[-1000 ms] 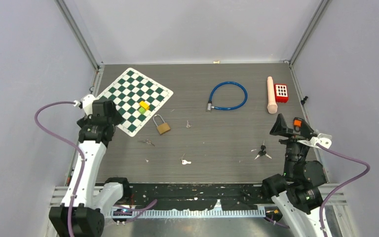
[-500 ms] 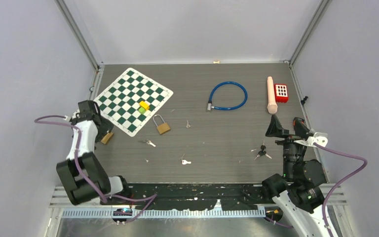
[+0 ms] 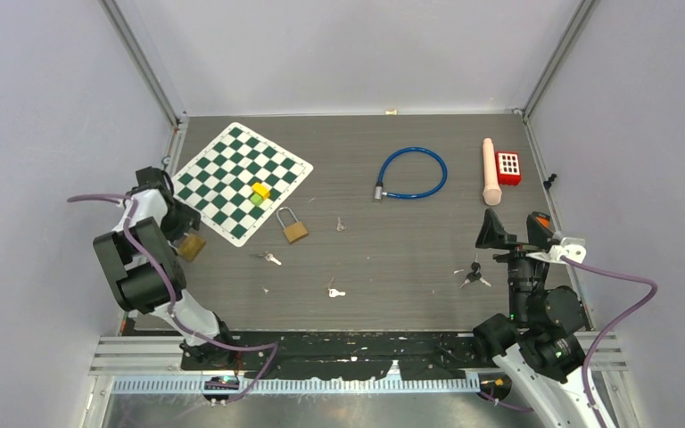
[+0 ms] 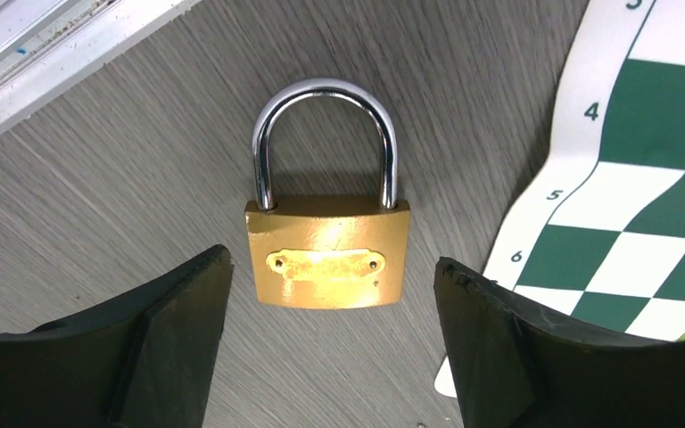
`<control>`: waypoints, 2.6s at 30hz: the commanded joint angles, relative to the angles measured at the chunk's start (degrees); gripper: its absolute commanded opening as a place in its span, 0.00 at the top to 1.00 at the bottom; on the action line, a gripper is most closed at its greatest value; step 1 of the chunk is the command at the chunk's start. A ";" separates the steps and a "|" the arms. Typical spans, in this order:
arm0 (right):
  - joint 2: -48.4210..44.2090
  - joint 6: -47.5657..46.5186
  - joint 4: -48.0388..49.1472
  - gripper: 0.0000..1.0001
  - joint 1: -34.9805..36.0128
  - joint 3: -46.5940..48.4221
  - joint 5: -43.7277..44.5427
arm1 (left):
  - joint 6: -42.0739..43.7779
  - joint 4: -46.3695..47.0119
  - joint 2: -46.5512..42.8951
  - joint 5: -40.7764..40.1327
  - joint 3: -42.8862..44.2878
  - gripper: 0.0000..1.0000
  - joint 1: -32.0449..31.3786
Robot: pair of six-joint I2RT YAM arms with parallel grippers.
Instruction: Unlock with the key
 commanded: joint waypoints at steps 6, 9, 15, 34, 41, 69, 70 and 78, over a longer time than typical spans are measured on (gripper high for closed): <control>-6.22 -2.34 2.96 0.05 1.13 -0.52 2.14 | 0.65 -8.41 6.55 1.44 7.70 0.34 1.28; -6.59 -2.43 2.96 0.05 1.42 -0.54 2.34 | 1.62 -9.69 7.72 2.47 8.83 0.56 1.37; -7.86 -2.68 2.95 0.04 2.17 -0.66 2.94 | 3.04 -11.94 10.15 9.15 11.14 0.53 1.20; -9.37 -3.38 3.29 0.05 4.24 -1.06 4.91 | 5.91 -9.25 -4.50 11.92 2.86 0.48 -4.69; -10.19 -3.48 3.53 0.05 4.54 -1.19 5.20 | 9.08 -5.12 -1.72 9.82 12.56 0.17 -1.86; -9.41 -3.54 2.69 0.05 4.58 -0.58 5.47 | -1.10 0.07 11.53 21.68 12.14 0.24 4.39; -9.41 -3.53 2.62 0.05 4.58 -0.61 5.42 | -0.93 -0.31 11.03 20.55 12.06 0.25 4.55; -9.40 -3.49 2.50 0.05 4.57 -0.62 5.38 | -0.02 0.20 7.42 16.56 11.03 0.24 5.59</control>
